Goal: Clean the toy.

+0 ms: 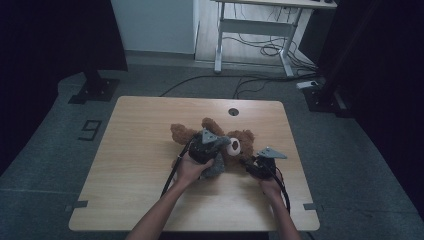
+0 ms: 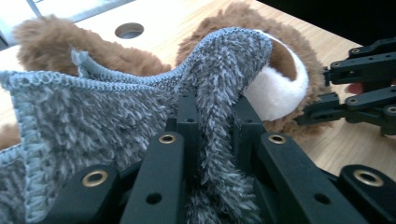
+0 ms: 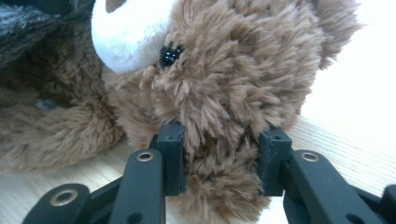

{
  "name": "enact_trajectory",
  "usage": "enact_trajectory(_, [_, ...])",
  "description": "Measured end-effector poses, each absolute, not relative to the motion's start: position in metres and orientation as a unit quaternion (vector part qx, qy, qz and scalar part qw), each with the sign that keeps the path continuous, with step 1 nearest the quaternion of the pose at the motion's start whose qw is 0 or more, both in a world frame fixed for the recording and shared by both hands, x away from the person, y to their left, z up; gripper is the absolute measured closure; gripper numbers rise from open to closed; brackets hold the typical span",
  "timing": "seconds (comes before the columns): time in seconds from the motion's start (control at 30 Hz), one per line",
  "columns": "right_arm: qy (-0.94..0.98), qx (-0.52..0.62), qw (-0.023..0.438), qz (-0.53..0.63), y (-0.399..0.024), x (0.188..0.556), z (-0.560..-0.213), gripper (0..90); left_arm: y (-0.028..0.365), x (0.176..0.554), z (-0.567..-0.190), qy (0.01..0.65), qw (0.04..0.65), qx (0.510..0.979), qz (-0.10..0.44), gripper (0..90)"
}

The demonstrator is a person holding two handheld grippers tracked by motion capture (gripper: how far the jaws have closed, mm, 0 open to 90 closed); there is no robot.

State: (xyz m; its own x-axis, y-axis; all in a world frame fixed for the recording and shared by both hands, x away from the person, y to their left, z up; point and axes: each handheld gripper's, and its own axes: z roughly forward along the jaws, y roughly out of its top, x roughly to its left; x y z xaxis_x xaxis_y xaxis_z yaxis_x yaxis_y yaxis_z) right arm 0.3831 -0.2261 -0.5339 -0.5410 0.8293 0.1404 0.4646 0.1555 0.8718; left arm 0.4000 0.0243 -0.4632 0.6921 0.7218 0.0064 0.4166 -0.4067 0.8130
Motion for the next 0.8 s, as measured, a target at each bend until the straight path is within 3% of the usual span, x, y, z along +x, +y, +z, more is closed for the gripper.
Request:
enact_trajectory(0.53, [0.747, 0.419, 0.188, 0.481, -0.223, 0.383, -0.535, 64.5, 0.094, 0.39, -0.462, 0.384, 0.403, 0.803, 0.213, 76.6])
enact_trajectory(0.8, [0.745, 0.416, 0.177, 0.49, -0.222, 0.382, -0.537, 65.2, 0.142, 0.385, -0.486, 0.428, 0.398, 0.792, 0.177, 76.5])
